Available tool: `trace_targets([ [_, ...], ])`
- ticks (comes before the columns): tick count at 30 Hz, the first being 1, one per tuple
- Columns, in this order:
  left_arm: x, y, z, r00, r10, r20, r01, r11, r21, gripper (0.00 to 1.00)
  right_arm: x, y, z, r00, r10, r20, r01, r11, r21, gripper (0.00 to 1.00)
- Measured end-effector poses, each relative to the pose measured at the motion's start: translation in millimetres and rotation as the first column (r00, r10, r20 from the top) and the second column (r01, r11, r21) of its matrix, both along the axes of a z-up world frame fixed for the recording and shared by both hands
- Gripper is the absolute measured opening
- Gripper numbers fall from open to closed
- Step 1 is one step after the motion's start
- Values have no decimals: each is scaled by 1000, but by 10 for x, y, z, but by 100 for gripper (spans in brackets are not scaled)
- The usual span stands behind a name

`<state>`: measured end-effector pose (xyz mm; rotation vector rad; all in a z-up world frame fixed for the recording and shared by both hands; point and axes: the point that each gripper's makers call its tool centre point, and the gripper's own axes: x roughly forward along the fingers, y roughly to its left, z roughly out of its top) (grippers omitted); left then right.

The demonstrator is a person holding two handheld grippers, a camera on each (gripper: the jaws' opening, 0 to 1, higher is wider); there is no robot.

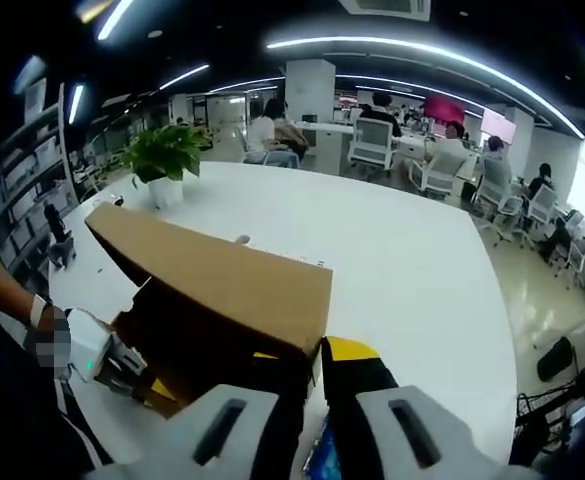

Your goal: Operate the shoe box by opening the lid, removing the specified soft item, and placing it in the target area until the item is outside and the box remains undamaged.

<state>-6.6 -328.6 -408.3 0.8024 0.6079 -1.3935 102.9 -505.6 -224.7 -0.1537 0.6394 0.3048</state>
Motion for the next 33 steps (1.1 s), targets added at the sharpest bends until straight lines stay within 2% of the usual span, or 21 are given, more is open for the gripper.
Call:
trace_targets([
  [5,19,12,-47,1000,-17,4,17,1000,-1,3,24,4,0,1000,2,-2,-2,1000,-5,3],
  [9,3,9,-15,1000,-24,7,24,1000,-1,4,27,18,-3,1000,6,-4,-6,1000,-5,3],
  [11,-6,3,-35,1000,-29,4,29,1000,-3,11,26,25,-3,1000,9,-5,-9,1000,-6,4],
  [15,-44,-18,60,1000,-15,-17,14,1000,-20,24,45,27,-3,1000,10,-6,-10,1000,-10,4],
  [21,-43,-42,35,999,8,-49,-10,999,-51,36,38,23,1,1000,7,-7,-7,1000,-8,4],
  [23,-64,-83,141,998,9,-59,-14,997,-82,38,42,20,-4,1000,10,-6,-11,1000,-13,4],
  [24,-37,-79,133,998,11,-57,-16,995,-96,40,47,14,-4,1000,11,-7,-11,1000,-14,3],
  [27,-14,-71,201,998,27,-61,-34,994,-104,49,62,4,-4,1000,11,-6,-11,1000,-19,3],
  [29,11,-39,273,996,65,-68,-71,993,-95,53,63,-1,-5,1000,8,-6,-8,1000,-16,3],
  [33,16,-26,437,996,71,-57,-78,990,-117,54,64,-4,-7,1000,4,-5,-4,1000,-17,3],
])
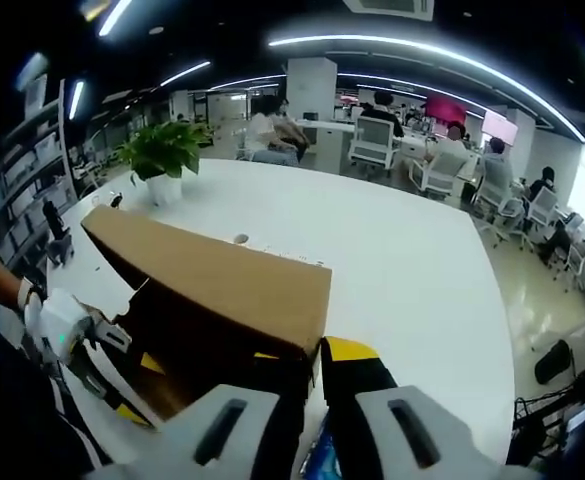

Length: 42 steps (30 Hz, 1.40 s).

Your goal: Operate the shoe box by opening the lid, removing the specified soft item, and placing it in the target area until the item is outside and the box remains undamaged.

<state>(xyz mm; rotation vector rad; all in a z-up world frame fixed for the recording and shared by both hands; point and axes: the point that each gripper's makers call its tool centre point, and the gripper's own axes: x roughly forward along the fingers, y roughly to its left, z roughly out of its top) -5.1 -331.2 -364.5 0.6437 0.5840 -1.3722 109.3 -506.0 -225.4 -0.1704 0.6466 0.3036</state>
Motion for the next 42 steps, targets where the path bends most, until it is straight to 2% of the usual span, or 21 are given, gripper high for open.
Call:
trace_targets([
  [9,-128,59,680,998,21,60,-17,998,-65,57,9,26,0,1000,2,7,-2,1000,5,3],
  [16,-202,252,1278,996,33,87,-33,999,1,56,1,19,-20,1000,-1,22,1,1000,10,3],
  [19,-201,260,1555,996,33,86,-34,999,12,54,1,21,-21,999,14,31,-14,1000,-9,3],
  [21,-185,246,1668,996,24,83,-26,1000,15,54,2,10,-24,999,14,33,-14,1000,-2,3],
  [23,-132,231,1822,994,7,112,-11,999,40,54,3,8,-30,999,3,37,-3,1000,14,3],
  [24,-71,224,1934,989,-5,148,-4,998,59,54,-2,12,-31,999,2,38,-2,1000,16,3],
  [25,-55,222,1965,987,-9,158,-1,998,62,54,-3,21,-30,999,5,39,-5,1000,14,3],
  [26,21,194,2093,981,-19,194,10,999,47,54,-1,25,-31,999,9,39,-9,1000,9,3],
  [29,203,198,2324,981,15,195,-19,1000,17,51,-7,26,-22,999,14,36,-14,1000,8,3],
  [30,297,199,2405,975,40,219,-40,999,-5,49,-9,28,-20,999,16,37,-16,1000,5,3],
  [31,416,227,2487,963,40,265,-42,999,4,48,-7,26,-22,999,17,37,-17,1000,4,3],
  [32,478,264,2519,958,38,285,-47,999,24,48,-21,33,-19,999,20,38,-20,1000,1,3],
  [34,586,308,2570,959,57,278,-68,997,31,48,-22,36,-20,999,26,39,-26,1000,-3,3],
  [37,778,398,2505,967,75,244,-94,993,68,49,-13,33,-23,999,24,38,-24,1000,7,3],
  [40,860,446,2402,968,73,241,-104,987,120,50,-33,35,-28,999,30,37,-30,1000,-3,3],
  [42,937,467,2331,967,72,243,-106,986,126,49,-40,30,-26,999,31,28,-31,1000,3,3],
])
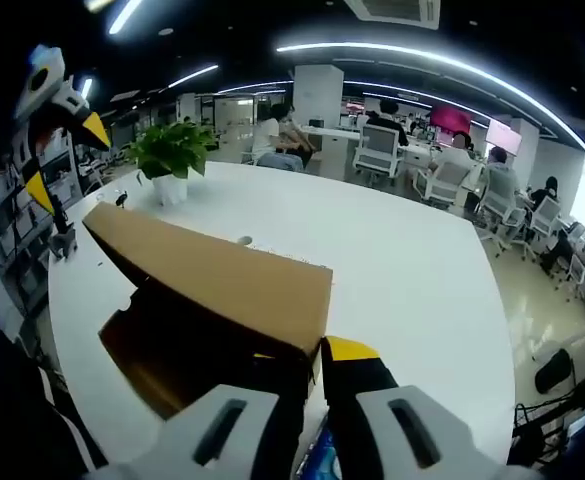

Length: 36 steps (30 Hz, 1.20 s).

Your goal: Operate the shoe box by opening the lid, removing the specified soft item, and placing it in the target area until the item is outside and the box remains undamaged.

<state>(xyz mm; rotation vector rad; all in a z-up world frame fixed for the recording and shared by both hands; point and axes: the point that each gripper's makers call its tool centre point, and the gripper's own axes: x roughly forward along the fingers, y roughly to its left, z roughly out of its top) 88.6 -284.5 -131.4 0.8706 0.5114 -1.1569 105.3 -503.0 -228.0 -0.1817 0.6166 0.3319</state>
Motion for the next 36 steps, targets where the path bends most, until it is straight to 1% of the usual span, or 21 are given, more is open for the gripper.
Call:
trace_targets([
  [1,-2,4,-31,1000,-10,-5,11,1000,11,48,-6,6,5,1000,1,0,-1,1000,0,3],
  [2,-34,8,-88,999,-17,-30,18,999,33,48,-10,8,3,1000,7,0,-7,1000,-5,3],
  [3,-41,7,-116,999,-19,-38,21,999,42,48,-22,10,1,1000,7,-2,-7,1000,-6,4],
  [7,-66,-33,-206,999,-38,-40,40,997,72,48,-30,8,2,1000,18,-5,-18,1000,-16,4],
  [10,-7,-19,-277,998,-30,-48,33,996,81,47,-39,15,-4,1000,18,-5,-18,1000,-17,4],
  [11,18,-10,-291,999,-29,-39,33,995,93,47,-41,16,-3,1000,17,-5,-17,1000,-17,4],
  [13,23,-24,-290,999,-29,-40,32,995,94,46,-41,17,-4,1000,18,-5,-18,1000,-18,4],
  [14,70,-9,-315,999,-25,-42,29,995,95,46,-38,16,-5,1000,20,-5,-20,1000,-19,4],
  [17,45,-9,-327,999,-18,-34,22,993,115,46,-37,23,-4,1000,23,-5,-23,1000,-18,4],
  [19,98,17,-369,999,-21,-34,25,993,118,45,-39,19,-5,1000,23,-5,-23,1000,-18,4],
  [23,117,67,-395,999,-13,-31,17,990,140,44,-35,8,-11,1000,24,-5,-24,1000,-17,4],
  [25,141,77,-396,999,-14,-30,17,991,130,43,-44,15,-22,1000,28,-10,-29,999,-18,4],
  [27,86,62,-396,999,-2,-37,7,991,133,43,-46,16,-22,1000,28,-11,-28,999,-16,4],
  [28,104,85,-441,999,-7,-39,13,989,148,43,-51,17,-15,1000,28,-11,-28,999,-16,4],
  [30,118,87,-468,999,-6,-41,12,988,151,43,-58,17,-18,1000,29,-10,-29,999,-19,4],
  [34,114,88,-487,999,-15,-37,21,987,162,42,-60,17,-17,999,31,-12,-31,999,-20,4],
  [36,121,90,-492,999,-17,-37,23,986,164,39,-59,13,-17,999,32,-12,-32,999,-21,4],
])
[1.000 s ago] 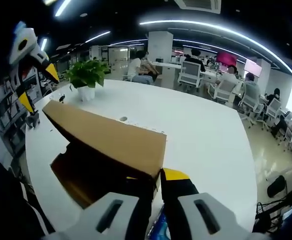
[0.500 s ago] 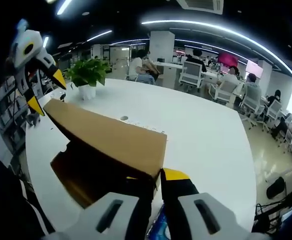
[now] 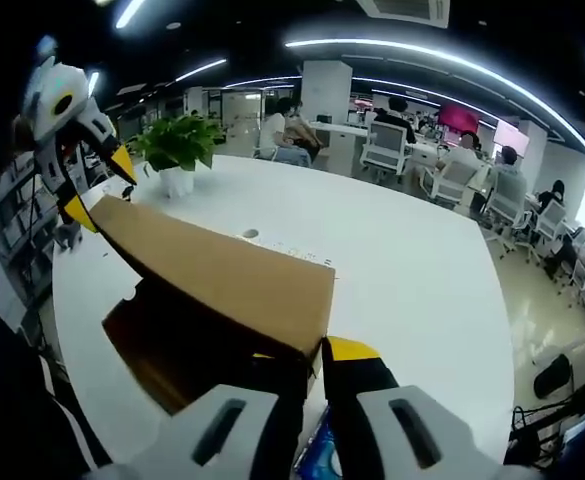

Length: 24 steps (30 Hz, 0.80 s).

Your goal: Operate the shoe box by opening the lid, removing the specified soft item, and placing it in the target area until the item is outside and the box remains undamaged.

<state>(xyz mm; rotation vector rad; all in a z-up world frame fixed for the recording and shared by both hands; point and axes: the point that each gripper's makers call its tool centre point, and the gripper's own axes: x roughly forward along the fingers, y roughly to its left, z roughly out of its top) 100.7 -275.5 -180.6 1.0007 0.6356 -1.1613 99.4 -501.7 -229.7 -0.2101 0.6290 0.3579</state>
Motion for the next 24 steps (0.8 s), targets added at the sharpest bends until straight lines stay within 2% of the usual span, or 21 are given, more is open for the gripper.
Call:
trace_targets([
  [7,-59,-24,28,1000,2,9,-2,1000,4,36,17,-6,-8,1000,1,-1,-1,1000,3,4],
  [14,-42,-12,-70,999,-26,33,25,999,47,34,8,-11,3,1000,-1,-3,1,1000,10,4],
  [17,-41,-8,-79,999,-33,36,31,998,49,29,9,-12,7,1000,-2,-1,2,1000,10,4],
  [19,28,17,-105,998,-29,48,26,998,50,29,3,-4,7,1000,-3,-2,3,1000,14,4],
  [24,4,1,-87,998,-26,53,23,998,50,29,16,-13,1,1000,-7,-4,7,1000,24,5],
])
